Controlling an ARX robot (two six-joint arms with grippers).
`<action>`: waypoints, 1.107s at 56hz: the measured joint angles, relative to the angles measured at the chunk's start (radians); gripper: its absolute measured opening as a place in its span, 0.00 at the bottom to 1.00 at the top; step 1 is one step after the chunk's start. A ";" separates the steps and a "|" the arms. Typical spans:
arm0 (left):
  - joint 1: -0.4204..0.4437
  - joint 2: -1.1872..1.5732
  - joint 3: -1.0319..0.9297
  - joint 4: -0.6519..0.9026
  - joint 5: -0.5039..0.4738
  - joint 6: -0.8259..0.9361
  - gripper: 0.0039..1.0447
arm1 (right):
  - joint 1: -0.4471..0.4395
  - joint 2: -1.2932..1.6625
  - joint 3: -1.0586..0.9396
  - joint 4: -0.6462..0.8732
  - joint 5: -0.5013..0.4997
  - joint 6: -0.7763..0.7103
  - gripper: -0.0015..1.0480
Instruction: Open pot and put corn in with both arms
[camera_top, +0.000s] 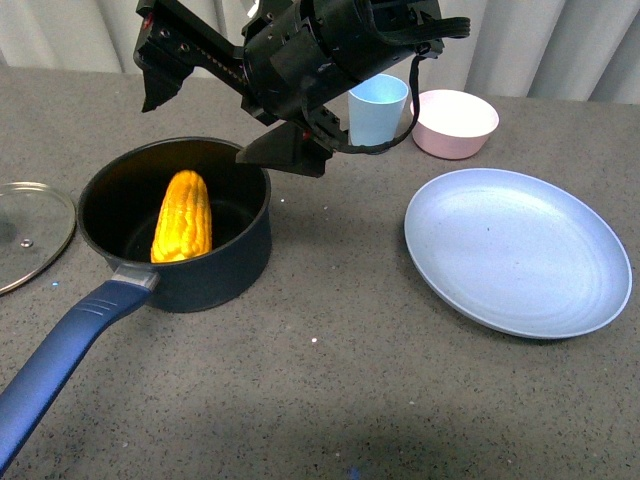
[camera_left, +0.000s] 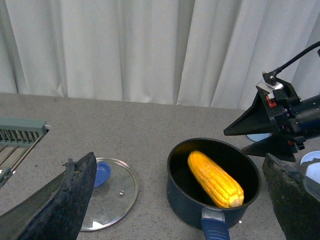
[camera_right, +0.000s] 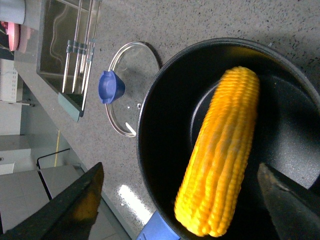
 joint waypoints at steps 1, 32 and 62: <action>0.000 0.000 0.000 0.000 0.000 0.000 0.94 | -0.001 -0.004 -0.006 0.004 0.005 0.000 0.92; 0.000 0.000 0.000 0.000 0.000 0.000 0.94 | -0.161 -0.490 -0.614 0.346 0.641 -0.185 0.91; 0.000 0.000 0.000 0.000 0.000 0.000 0.94 | -0.357 -0.989 -1.192 0.389 0.940 -0.296 0.91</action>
